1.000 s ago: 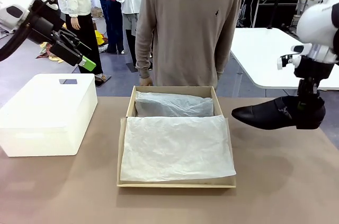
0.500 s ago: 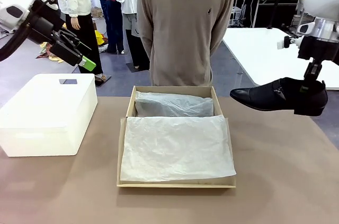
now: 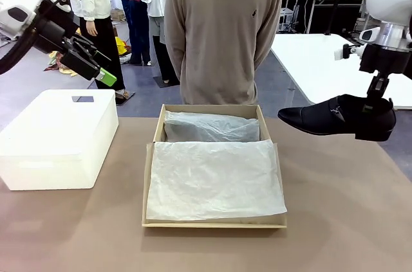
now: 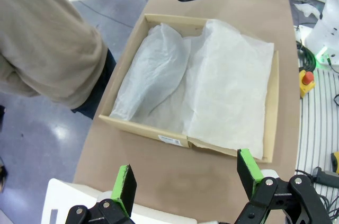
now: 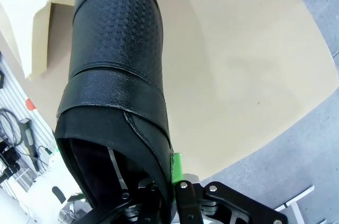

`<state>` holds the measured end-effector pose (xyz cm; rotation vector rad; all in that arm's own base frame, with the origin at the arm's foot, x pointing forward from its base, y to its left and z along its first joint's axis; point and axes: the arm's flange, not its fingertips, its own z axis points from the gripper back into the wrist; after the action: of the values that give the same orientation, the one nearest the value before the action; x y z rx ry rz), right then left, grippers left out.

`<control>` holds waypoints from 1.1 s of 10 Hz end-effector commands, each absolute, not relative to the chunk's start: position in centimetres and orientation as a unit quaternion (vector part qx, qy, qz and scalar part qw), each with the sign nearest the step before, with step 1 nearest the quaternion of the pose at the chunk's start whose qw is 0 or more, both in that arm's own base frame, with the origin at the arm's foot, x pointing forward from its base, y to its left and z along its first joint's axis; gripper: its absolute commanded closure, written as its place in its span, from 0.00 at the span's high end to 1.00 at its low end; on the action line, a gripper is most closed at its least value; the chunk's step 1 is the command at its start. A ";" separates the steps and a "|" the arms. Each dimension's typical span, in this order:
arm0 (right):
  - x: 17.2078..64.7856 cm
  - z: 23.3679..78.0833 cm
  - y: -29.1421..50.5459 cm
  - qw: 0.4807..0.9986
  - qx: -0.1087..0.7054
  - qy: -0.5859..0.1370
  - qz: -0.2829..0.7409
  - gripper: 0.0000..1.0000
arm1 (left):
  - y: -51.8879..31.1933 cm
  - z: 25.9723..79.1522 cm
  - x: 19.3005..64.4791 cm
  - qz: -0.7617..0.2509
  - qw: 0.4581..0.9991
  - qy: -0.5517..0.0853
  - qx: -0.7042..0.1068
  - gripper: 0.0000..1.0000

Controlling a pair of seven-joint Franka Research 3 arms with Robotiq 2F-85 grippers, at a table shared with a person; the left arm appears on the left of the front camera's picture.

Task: Pack the shoes into the box.
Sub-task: Place the other shoe of the Shoes into the Shoes Box.

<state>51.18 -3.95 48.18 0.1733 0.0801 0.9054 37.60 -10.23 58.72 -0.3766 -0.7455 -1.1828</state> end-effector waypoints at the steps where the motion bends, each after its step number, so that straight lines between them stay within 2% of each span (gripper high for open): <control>1: 51.1 48.6 -4.1 0.895 0.082 0.035 0.437 0.00 | -10.1 58.8 37.6 -0.546 0.742 -0.345 -0.178 1.00; 2: 51.2 48.2 -3.9 0.895 0.084 0.039 0.437 0.00 | -10.1 58.8 37.6 -0.546 0.742 -0.345 -0.178 1.00; 4: 51.0 50.7 -0.7 0.917 0.078 0.009 0.392 0.00 | -10.1 58.8 37.6 -0.546 0.742 -0.345 -0.178 1.00; 7: 49.8 54.1 3.2 0.961 0.047 -0.019 0.271 0.00 | -10.1 58.8 37.6 -0.546 0.742 -0.345 -0.178 1.00; 9: 48.7 55.6 6.2 0.982 0.027 -0.007 0.188 0.00 | -10.1 58.8 37.6 -0.546 0.742 -0.345 -0.178 1.00; 11: 48.3 56.0 9.2 0.995 -0.010 -0.026 0.091 0.00 | -10.1 58.8 37.6 -0.546 0.742 -0.345 -0.178 1.00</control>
<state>48.50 7.85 56.00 0.0370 -0.0414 0.2870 37.60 -10.23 58.71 -0.3767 -0.7453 -1.1828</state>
